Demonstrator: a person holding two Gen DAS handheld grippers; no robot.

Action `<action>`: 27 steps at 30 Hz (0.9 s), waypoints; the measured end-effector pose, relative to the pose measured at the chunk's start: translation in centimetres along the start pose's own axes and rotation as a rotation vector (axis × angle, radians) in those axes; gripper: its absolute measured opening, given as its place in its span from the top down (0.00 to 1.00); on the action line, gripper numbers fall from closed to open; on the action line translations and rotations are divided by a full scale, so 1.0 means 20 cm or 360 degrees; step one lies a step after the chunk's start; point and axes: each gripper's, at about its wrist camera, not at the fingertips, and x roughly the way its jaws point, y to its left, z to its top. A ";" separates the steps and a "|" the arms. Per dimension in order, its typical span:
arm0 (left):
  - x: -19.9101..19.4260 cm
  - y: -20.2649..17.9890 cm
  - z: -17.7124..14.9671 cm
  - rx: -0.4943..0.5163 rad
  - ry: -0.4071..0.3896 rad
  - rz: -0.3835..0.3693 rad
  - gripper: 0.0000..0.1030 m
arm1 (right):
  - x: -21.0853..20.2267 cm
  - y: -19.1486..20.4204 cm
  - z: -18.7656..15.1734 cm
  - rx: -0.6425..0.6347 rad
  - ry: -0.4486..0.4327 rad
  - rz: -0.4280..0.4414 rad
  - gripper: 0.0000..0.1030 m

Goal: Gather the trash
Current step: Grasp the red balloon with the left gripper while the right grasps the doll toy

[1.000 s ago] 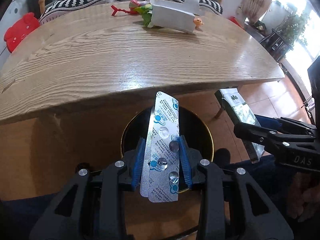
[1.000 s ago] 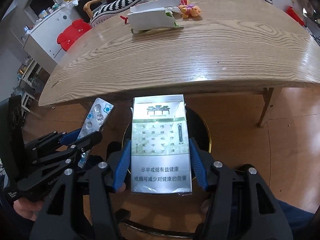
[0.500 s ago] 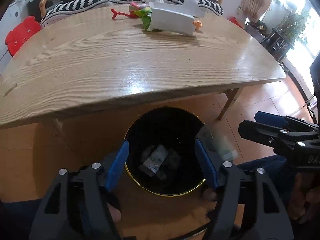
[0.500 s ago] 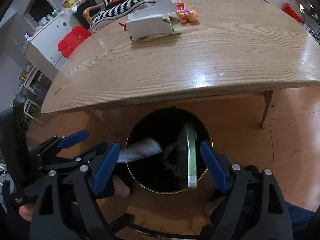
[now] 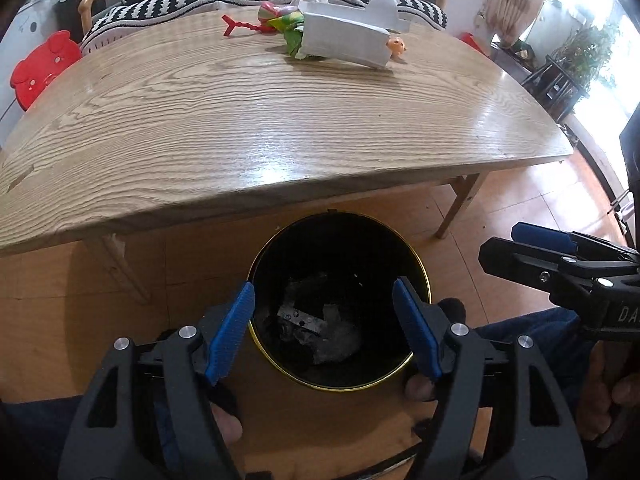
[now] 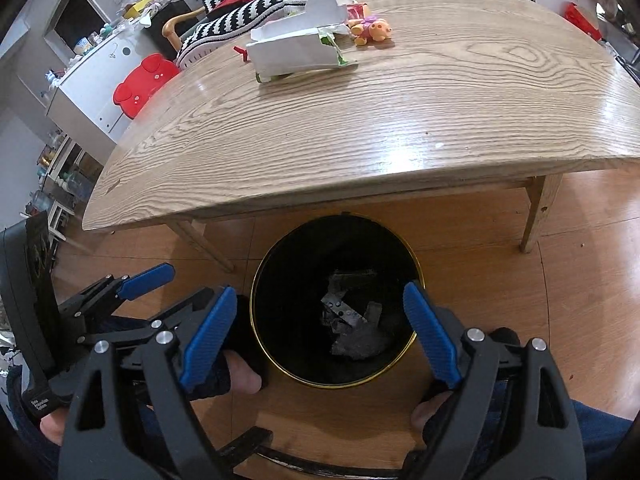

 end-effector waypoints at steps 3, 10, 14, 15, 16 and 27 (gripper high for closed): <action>0.00 0.00 0.00 -0.0001 -0.0001 -0.0002 0.32 | 0.00 0.00 0.00 -0.0003 -0.0004 0.0000 0.18; -0.07 0.02 0.04 -0.0030 -0.0021 -0.0034 0.32 | -0.11 -0.01 0.05 0.0008 -0.0083 0.0027 0.18; -0.20 0.10 0.21 -0.0013 -0.0129 -0.0012 0.23 | -0.24 -0.07 0.21 0.0031 -0.0193 0.0014 0.14; -0.22 0.13 0.28 -0.0002 -0.0164 0.0027 0.23 | -0.26 -0.08 0.26 0.0036 -0.0214 -0.0002 0.14; -0.23 0.15 0.32 0.0005 -0.0179 0.0052 0.23 | -0.28 -0.10 0.33 0.0046 -0.0239 -0.0014 0.14; -0.10 0.45 0.98 0.0094 -0.0374 0.0305 0.16 | -0.07 -0.22 0.91 -0.0065 -0.0192 -0.0138 0.13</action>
